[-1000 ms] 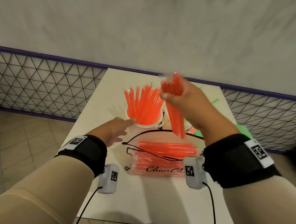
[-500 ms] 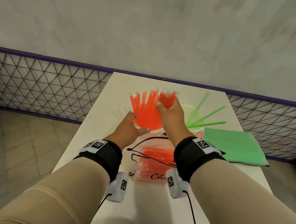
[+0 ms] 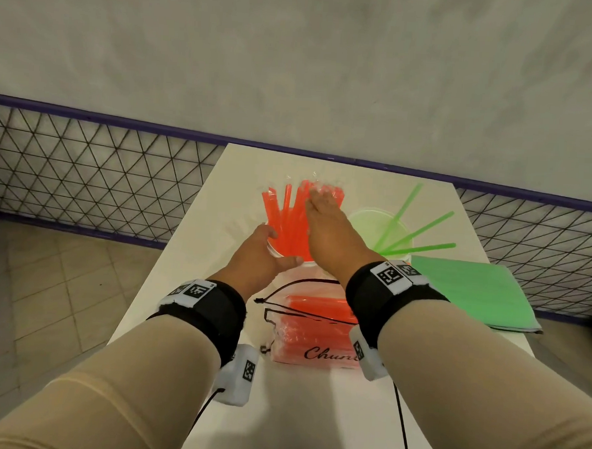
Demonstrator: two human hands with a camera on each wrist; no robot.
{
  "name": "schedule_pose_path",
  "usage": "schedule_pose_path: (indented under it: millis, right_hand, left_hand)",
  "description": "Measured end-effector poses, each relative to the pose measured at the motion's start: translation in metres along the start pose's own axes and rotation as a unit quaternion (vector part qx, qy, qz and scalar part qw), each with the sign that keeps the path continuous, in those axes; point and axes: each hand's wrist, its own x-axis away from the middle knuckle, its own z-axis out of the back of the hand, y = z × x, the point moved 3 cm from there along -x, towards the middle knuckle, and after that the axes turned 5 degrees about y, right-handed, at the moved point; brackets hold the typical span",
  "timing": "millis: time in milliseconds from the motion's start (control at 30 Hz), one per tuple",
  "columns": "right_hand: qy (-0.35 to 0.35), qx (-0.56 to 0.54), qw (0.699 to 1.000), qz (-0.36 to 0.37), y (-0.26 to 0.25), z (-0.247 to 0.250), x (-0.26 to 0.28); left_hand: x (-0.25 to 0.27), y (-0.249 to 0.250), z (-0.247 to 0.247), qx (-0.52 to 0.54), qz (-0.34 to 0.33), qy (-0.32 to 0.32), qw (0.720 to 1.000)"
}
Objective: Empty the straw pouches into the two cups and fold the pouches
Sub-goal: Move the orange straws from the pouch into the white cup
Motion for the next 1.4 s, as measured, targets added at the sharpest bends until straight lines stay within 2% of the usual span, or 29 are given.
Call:
schedule_pose_path:
  millis: [67,133,233,300,333,400,500,567,667,800,933,1167,1400]
  right_hand:
    - [-0.039,0.035,0.999,-0.005,0.002,-0.001,0.000]
    - [-0.036,0.053,0.998,0.002,0.001,0.004,-0.001]
    - [0.050,0.051,0.997,0.015,-0.005,0.025,0.006]
    - [0.128,-0.026,0.991,0.022,-0.010,0.048,0.019]
    - [0.123,-0.073,0.989,0.020,-0.011,0.056,0.028]
    - [0.016,-0.121,0.992,0.012,-0.012,0.062,0.047]
    - [-0.167,-0.073,0.983,0.035,-0.009,0.041,0.071]
    - [-0.221,-0.006,0.975,0.033,-0.004,0.019,0.079]
    - [-0.236,0.038,0.971,0.015,0.003,-0.009,0.087]
    - [-0.245,0.025,0.969,0.012,0.008,-0.034,0.097]
    - [-0.247,0.009,0.969,0.010,0.015,-0.043,0.103]
    - [-0.176,0.022,0.982,0.059,0.021,-0.033,0.106]
    - [-0.136,-0.059,0.988,0.048,0.020,-0.021,0.104]
  left_hand:
    - [0.000,0.001,0.000,0.002,0.002,-0.001,1.000]
    - [0.001,0.002,0.000,0.005,0.002,-0.003,1.000]
    - [0.004,-0.001,-0.001,0.023,0.013,-0.005,1.000]
    - [0.007,-0.007,0.002,0.056,0.051,0.019,0.997]
    - [0.009,-0.011,0.005,0.071,0.085,0.022,0.994]
    - [0.015,-0.020,0.006,0.076,0.148,-0.028,0.986]
    - [0.028,-0.029,-0.004,0.048,0.208,-0.174,0.961]
    - [0.035,-0.027,-0.013,0.024,0.215,-0.231,0.949]
    - [0.042,-0.019,-0.024,0.015,0.202,-0.269,0.941]
    - [0.044,-0.021,-0.031,0.015,0.190,-0.282,0.940]
    - [0.046,-0.021,-0.031,-0.005,0.181,-0.252,0.951]
    - [0.047,-0.020,-0.027,0.057,0.216,-0.203,0.953]
    - [0.046,-0.023,-0.025,0.075,0.226,-0.196,0.951]
